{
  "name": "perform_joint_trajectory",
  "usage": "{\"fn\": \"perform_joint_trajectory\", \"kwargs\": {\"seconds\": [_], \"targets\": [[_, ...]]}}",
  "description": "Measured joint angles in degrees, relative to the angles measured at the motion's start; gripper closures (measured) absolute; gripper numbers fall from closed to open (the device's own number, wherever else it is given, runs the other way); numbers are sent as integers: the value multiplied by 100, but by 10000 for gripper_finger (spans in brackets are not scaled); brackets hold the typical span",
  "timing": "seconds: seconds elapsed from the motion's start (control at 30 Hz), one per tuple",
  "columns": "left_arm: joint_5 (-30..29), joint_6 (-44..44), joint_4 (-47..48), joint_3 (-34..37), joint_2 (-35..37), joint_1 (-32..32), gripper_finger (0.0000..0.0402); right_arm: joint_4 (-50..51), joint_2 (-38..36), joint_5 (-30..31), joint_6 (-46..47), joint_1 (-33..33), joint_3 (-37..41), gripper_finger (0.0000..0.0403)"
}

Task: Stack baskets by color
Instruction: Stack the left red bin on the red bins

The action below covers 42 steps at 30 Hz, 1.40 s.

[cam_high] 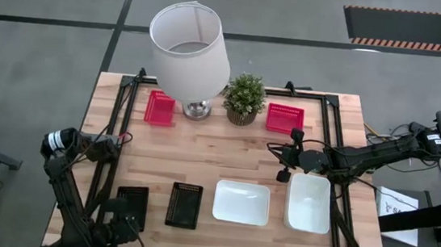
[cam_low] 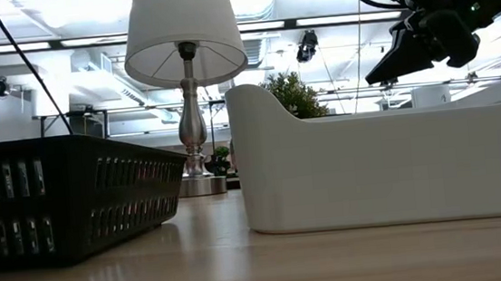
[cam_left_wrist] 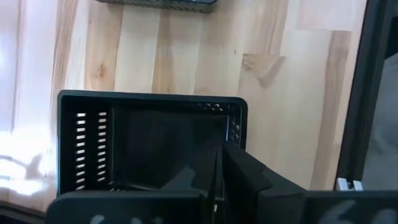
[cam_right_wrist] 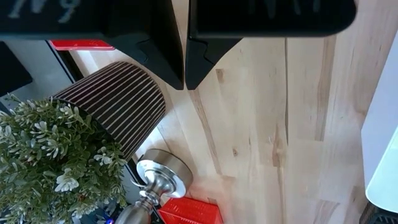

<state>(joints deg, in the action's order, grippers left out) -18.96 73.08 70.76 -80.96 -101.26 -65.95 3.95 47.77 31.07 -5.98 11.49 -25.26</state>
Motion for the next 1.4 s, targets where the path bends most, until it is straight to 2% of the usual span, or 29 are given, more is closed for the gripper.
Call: {"fn": "perform_joint_trajectory", "kwargs": {"seconds": [0.23,0.47,0.57,0.67,0.87,1.03,1.17,1.3,1.4], "targets": [[-188,9,-30,-56,149,162,391,2,0,-2,62,0,20,394],[-605,-65,-92,51,694,1041,391,27,0,2,56,13,26,394],[-634,-483,-87,191,958,1519,391,5,0,0,27,28,26,394],[-714,-1289,-90,379,1219,1946,391,2,0,2,12,53,26,394],[-730,-2694,-147,1300,1982,2768,391,2,0,2,-47,103,26,394],[-730,-2866,-314,2334,2774,3628,391,3,0,2,-57,103,24,394],[-730,-2853,-1014,3057,3276,4513,391,4,-6,2,-56,103,24,394],[-732,-2896,-1874,3497,3433,5429,391,2,-11,2,-52,103,24,394],[-732,-3091,-2141,3617,3394,6052,391,2,-11,4,-50,103,20,394]]}}
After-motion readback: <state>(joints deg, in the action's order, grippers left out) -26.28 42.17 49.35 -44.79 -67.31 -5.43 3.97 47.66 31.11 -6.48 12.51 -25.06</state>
